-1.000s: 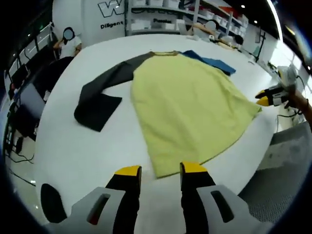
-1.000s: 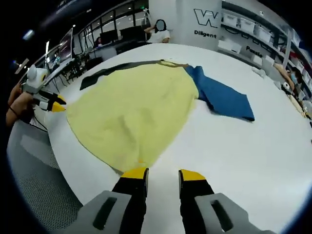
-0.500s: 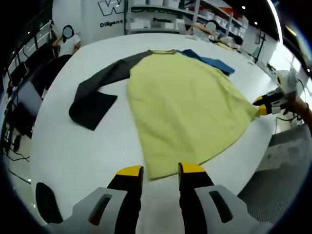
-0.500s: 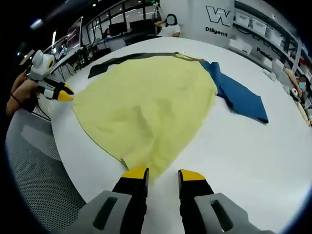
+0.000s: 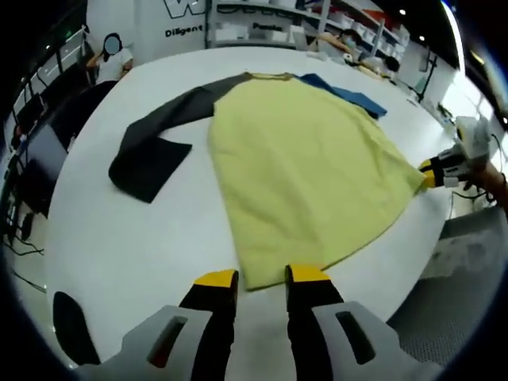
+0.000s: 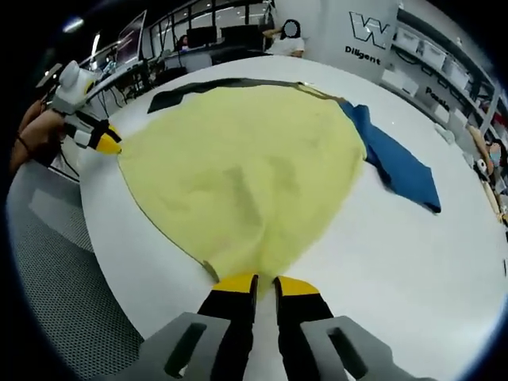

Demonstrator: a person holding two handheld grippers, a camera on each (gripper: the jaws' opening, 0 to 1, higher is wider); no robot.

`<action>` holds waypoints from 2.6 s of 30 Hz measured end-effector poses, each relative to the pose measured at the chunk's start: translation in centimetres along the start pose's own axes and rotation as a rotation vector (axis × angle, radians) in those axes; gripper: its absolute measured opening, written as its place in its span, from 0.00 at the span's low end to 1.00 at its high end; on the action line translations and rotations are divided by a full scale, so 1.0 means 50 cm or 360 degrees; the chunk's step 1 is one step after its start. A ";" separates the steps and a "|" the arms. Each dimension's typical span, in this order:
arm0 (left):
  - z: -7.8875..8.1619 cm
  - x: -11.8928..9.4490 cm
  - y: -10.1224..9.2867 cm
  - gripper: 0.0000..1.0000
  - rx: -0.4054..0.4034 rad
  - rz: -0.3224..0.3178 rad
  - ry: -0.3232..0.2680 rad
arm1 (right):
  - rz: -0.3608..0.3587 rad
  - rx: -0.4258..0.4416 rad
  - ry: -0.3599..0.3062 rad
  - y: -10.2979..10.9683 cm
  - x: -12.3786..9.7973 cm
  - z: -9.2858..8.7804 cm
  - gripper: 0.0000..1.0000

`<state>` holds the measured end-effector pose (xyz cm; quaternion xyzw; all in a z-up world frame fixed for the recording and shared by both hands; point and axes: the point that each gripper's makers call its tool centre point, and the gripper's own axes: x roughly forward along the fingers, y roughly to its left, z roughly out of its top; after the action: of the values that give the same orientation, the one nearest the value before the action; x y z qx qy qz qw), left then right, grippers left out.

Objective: Fold the garment on the visible template until the final outline fits inside the template.

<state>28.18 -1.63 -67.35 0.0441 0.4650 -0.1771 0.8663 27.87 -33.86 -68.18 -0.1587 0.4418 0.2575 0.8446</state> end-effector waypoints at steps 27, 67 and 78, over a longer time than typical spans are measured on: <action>-0.027 -0.009 -0.017 0.03 0.0142 0.0061 0.0139 | -0.0159 -0.0011 0.0104 -0.075 -0.020 -0.035 0.00; 0.077 -0.053 -0.010 0.66 -0.0025 0.0128 -0.0381 | -0.0201 0.0285 -0.0249 -0.178 -0.087 0.072 0.63; 0.131 -0.089 -0.002 0.92 0.0018 0.0187 -0.0636 | -0.0197 0.0416 -0.0372 -0.249 -0.102 0.138 0.78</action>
<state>31.09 -2.13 -60.01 0.0400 0.2794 -0.1342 0.9499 37.18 -42.09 -59.58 -0.0436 0.3597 0.1622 0.9178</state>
